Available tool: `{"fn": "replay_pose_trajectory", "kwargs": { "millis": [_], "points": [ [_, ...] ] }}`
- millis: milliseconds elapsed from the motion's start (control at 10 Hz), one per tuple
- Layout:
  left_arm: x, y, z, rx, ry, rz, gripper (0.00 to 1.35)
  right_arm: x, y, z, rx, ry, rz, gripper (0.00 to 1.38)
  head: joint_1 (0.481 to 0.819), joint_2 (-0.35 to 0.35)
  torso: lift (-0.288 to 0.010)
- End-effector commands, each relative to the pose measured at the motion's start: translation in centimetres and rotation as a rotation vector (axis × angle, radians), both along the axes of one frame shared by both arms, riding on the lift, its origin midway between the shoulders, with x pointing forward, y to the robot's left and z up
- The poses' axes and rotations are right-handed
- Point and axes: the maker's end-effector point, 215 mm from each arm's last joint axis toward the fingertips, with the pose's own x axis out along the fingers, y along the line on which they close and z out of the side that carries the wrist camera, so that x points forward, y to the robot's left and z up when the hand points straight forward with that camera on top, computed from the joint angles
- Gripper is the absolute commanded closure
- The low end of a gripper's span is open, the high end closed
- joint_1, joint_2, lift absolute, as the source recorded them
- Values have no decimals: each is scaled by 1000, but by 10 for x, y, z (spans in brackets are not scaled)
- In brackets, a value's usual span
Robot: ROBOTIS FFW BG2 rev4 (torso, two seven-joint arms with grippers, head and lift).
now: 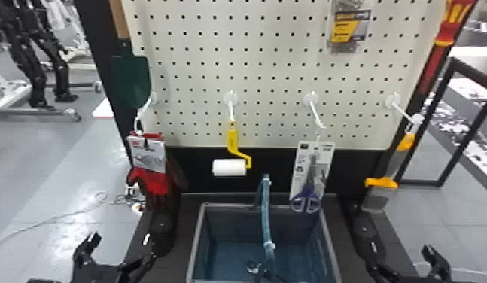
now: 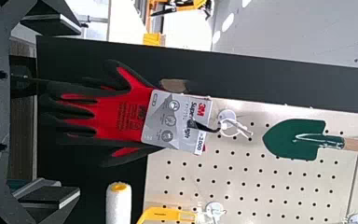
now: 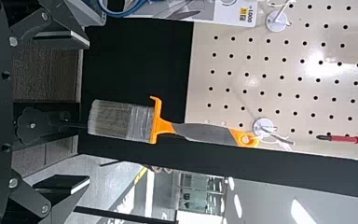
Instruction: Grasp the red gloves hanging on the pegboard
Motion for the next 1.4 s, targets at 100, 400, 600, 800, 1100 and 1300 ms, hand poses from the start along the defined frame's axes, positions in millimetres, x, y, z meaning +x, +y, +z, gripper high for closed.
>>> {"fn": "replay_pose_trajectory", "kwargs": {
  "millis": [100, 400, 600, 800, 1100, 1300],
  "points": [
    [1, -1, 0, -1, 1, -2, 98, 0, 0, -1, 0, 1, 0, 257, 549, 0, -100],
    [0, 0, -2, -6, 5, -1, 98, 1, 0, -2, 5, 2, -1, 259, 549, 0, -100],
    [4, 2, -1, -12, 4, -21, 99, 1, 0, -2, 5, 2, -1, 259, 549, 0, -100],
    [15, 24, 1, -12, 11, -64, 98, 1, 0, -2, 7, 2, 0, 259, 549, 0, -100],
    [29, 58, 13, -22, 3, -94, 98, 0, 0, -2, 5, 4, 0, 259, 549, 0, -100],
    [48, 65, 17, -21, 44, -211, 98, 1, 1, -2, 3, 3, 2, 257, 549, 0, -100]
  ]
}}
